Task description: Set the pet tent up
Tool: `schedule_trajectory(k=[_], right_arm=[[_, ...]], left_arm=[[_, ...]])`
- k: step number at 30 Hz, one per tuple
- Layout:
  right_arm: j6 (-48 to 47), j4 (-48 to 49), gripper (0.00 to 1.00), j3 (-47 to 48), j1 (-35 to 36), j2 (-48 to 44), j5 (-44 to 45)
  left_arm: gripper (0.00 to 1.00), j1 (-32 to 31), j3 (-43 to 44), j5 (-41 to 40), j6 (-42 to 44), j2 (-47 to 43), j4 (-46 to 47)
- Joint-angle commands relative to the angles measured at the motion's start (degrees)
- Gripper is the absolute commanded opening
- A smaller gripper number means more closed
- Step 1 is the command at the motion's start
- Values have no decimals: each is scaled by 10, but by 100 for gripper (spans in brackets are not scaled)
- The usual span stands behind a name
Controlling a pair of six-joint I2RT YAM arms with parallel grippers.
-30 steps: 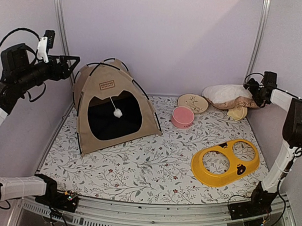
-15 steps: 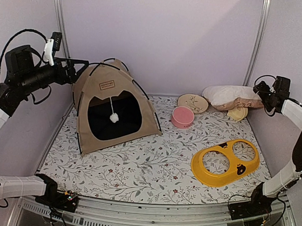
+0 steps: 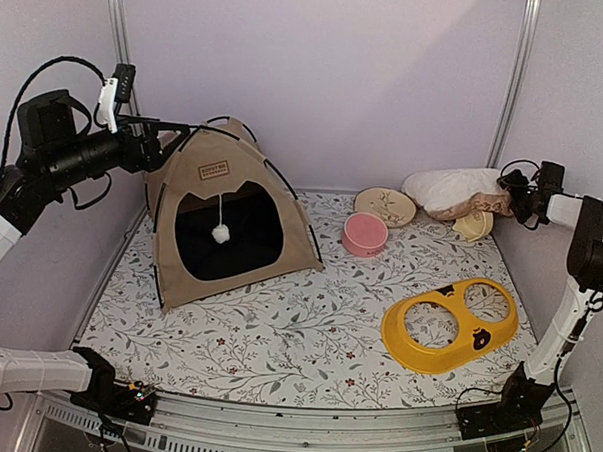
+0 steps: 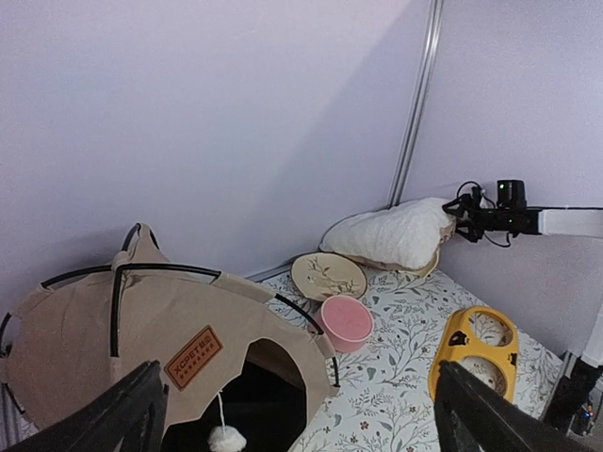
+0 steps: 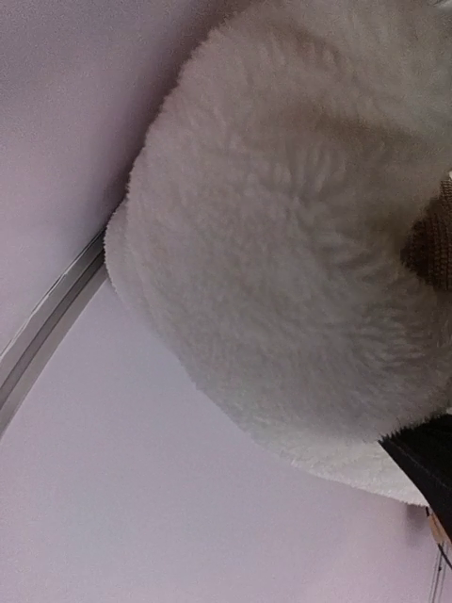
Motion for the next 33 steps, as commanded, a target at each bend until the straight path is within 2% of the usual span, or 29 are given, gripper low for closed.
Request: schedule_trajectory(k=[1, 3, 5, 6, 19, 23, 26, 33], right_arm=[[34, 55, 65, 53, 4, 26, -52], [25, 41, 38, 72, 7, 20, -48], [9, 30, 5, 90, 12, 6, -47], [0, 31, 0, 94, 15, -4, -48], [-119, 56, 0, 195, 117, -140, -95], [-149, -24, 0, 264, 150, -158, -99], [-179, -95, 0, 271, 185, -198, -92], [-227, -191, 0, 188, 228, -339, -78]], left_arm=[[99, -18, 4, -10, -3, 3, 10], [99, -22, 3, -15, -2, 4, 8], [99, -25, 1, -19, 0, 4, 8], [99, -26, 1, -21, 0, 5, 9], [99, -53, -7, -43, -4, 16, 29], [99, -61, -14, -44, -6, 16, 35], [99, -68, -23, -43, -12, 17, 48], [99, -82, -24, -32, -17, 37, 62]])
